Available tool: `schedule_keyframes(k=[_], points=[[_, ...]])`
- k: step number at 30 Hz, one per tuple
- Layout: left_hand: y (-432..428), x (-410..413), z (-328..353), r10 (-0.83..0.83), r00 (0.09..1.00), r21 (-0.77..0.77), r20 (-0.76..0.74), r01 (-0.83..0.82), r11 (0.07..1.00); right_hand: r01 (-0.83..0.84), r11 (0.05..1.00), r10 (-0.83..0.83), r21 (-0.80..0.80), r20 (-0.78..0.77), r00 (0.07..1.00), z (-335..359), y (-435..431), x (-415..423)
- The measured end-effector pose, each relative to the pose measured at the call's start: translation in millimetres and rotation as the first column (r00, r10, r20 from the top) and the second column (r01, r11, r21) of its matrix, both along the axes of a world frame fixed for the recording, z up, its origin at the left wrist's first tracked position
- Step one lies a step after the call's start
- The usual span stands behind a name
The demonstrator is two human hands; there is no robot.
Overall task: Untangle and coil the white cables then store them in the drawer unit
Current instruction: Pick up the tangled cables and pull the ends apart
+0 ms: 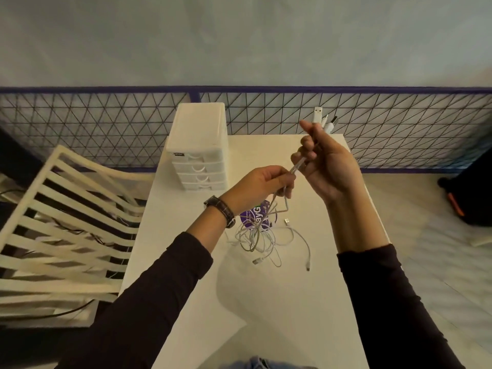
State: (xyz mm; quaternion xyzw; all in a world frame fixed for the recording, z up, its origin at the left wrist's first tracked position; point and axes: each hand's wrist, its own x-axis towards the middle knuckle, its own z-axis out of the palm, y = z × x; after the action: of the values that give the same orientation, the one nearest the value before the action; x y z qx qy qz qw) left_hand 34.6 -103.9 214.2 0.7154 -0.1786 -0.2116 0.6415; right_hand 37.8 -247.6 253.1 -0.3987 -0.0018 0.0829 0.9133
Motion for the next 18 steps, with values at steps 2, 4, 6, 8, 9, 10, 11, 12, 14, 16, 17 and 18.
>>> schedule_keyframes(k=[2, 4, 6, 8, 9, 10, 11, 12, 14, 16, 17, 18], points=[[2.9, -1.5, -14.0, -0.028, 0.999, 0.050, -0.019, 0.029, 0.998, 0.042, 0.999, -0.042, 0.001, 0.025, 0.999, 0.6, -5.6, 0.6], [11.3, -5.0, -39.1, 0.093, 0.996, 0.129, -0.006, -0.091, 0.987, 0.080, 0.996, -0.081, 0.030, 0.033, 0.996, -1.1, -13.5, -0.3], [19.9, -20.0, -73.0, 0.314, 0.949, 0.251, 0.013, -0.308, 0.918, 0.127, 0.990, -0.128, 0.057, 0.014, 0.992, -8.5, -19.5, -2.9], [22.1, -44.6, -116.1, 0.348, 0.937, 0.386, -0.017, -0.315, 0.867, 0.180, 0.980, -0.178, 0.090, -0.028, 0.984, -19.7, -22.6, -6.9], [18.3, -58.0, -138.2, 0.299, 0.949, 0.423, -0.100, -0.232, 0.876, 0.205, 0.972, -0.199, 0.112, -0.062, 0.978, -25.7, -23.5, -8.9], [12.2, -70.4, -159.6, 0.253, 0.949, 0.450, -0.191, -0.144, 0.881, 0.226, 0.965, -0.213, 0.136, -0.102, 0.972, -30.8, -24.1, -11.2], [4.5, -81.3, -180.8, 0.238, 0.934, 0.472, -0.268, -0.088, 0.877, 0.242, 0.957, -0.220, 0.161, -0.144, 0.965, -34.0, -24.3, -13.7], [-4.4, -89.3, -197.2, 0.262, 0.910, 0.499, -0.321, -0.073, 0.864, 0.252, 0.949, -0.220, 0.187, -0.179, 0.959, -35.9, -24.3, -16.5], [-21.8, -95.9, -223.8, 0.377, 0.851, 0.539, -0.365, -0.137, 0.831, 0.268, 0.941, -0.224, 0.206, -0.214, 0.951, -35.9, -22.7, -23.5], [-38.9, -94.0, -236.4, 0.492, 0.785, 0.536, -0.376, -0.249, 0.807, 0.281, 0.946, -0.242, 0.162, -0.222, 0.945, -34.0, -19.4, -31.5], [-46.5, -89.4, -239.8, 0.542, 0.728, 0.490, -0.421, -0.321, 0.811, 0.280, 0.951, -0.248, 0.132, -0.221, 0.943, -33.4, -17.3, -35.0], [-52.9, -84.5, -241.2, 0.572, 0.642, 0.407, -0.512, -0.405, 0.819, 0.277, 0.955, -0.251, 0.103, -0.217, 0.943, -33.9, -15.7, -37.9]])
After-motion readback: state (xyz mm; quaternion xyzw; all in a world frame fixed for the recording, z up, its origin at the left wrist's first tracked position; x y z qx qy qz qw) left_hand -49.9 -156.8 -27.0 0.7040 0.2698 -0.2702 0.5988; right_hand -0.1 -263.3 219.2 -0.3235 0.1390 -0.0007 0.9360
